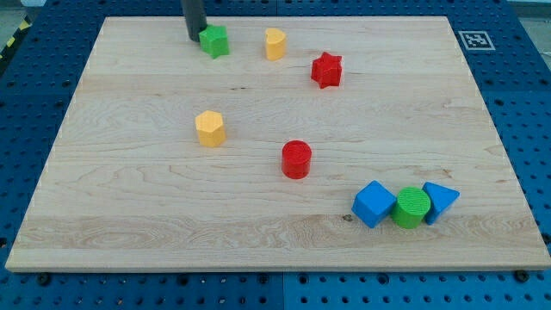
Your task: Move the green star closer to the blue triangle
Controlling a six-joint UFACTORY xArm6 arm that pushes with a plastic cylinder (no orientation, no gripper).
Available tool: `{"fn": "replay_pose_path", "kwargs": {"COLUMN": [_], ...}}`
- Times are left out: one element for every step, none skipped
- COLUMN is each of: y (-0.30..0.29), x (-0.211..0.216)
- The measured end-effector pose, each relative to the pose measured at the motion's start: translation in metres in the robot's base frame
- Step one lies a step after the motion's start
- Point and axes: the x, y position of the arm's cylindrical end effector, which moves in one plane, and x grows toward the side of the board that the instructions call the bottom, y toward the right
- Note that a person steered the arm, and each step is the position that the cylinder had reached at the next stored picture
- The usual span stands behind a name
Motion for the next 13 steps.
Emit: {"fn": "replay_pose_path", "kwargs": {"y": [0.049,0.061,0.024,0.019,0.059,0.116,0.167,0.173,0.167,0.196,0.234,0.238,0.236], "x": [0.066,0.082,0.049,0.011,0.029,0.102,0.154,0.151,0.130,0.153,0.196,0.191,0.194]}}
